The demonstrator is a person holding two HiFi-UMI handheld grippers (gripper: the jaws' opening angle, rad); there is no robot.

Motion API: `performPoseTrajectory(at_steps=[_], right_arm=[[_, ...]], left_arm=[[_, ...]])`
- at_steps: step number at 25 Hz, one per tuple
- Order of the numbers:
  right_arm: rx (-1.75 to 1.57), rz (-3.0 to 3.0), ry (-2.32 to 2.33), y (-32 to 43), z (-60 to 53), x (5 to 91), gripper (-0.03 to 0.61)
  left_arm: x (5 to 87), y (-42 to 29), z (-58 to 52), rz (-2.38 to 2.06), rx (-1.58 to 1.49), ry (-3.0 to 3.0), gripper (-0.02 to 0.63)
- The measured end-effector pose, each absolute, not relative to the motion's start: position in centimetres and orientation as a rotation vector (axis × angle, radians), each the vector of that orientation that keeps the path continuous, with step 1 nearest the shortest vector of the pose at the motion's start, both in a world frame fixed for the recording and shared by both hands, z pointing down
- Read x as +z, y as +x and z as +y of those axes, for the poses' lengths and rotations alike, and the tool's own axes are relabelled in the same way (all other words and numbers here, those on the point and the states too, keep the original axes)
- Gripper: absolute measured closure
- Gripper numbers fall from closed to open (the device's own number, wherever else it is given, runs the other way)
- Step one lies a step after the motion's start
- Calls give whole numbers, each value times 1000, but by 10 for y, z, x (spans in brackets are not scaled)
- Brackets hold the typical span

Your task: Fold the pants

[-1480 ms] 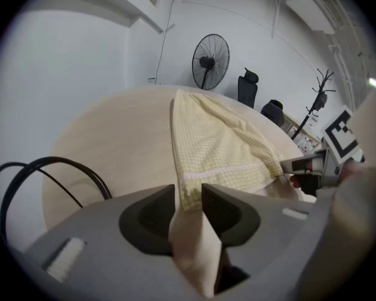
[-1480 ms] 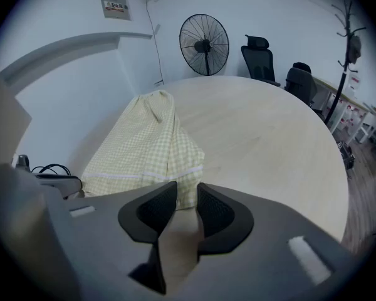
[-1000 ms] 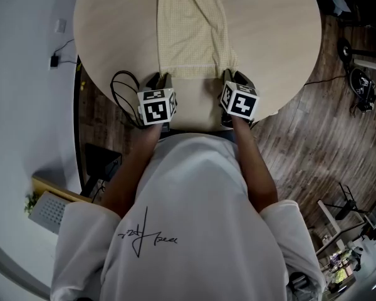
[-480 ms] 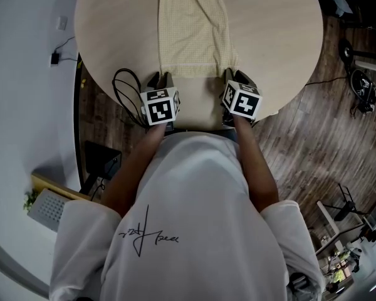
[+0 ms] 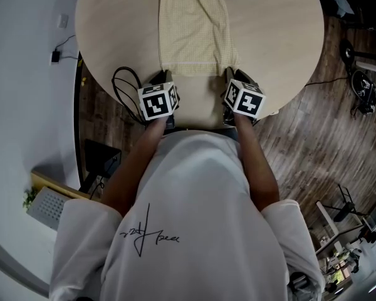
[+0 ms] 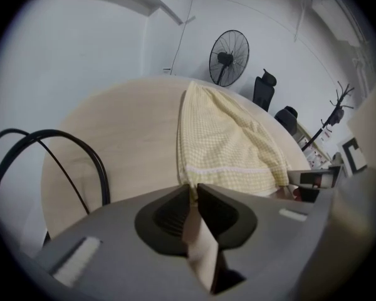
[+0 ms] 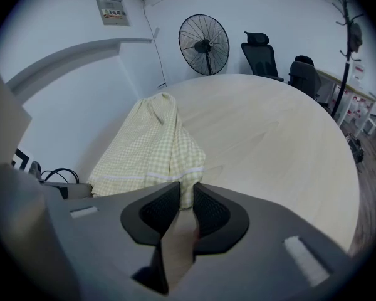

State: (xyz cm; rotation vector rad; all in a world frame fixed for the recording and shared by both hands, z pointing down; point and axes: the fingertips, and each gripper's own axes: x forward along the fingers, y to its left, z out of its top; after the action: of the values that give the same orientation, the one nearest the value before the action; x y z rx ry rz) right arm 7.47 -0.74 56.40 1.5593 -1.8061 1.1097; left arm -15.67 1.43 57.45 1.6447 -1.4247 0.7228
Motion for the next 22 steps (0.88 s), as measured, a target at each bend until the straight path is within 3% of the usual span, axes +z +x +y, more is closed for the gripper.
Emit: performPoseTrajectory(at_steps=[7,22], right_arm=[[1318,-1860,1499,79,-8,561,548],[1648,-1947,1393,83,-14,528,552]], left_arm=[[571,-164,13,-1375,629,1619,523],[533,-164,-1,-1298,496,1696,525]])
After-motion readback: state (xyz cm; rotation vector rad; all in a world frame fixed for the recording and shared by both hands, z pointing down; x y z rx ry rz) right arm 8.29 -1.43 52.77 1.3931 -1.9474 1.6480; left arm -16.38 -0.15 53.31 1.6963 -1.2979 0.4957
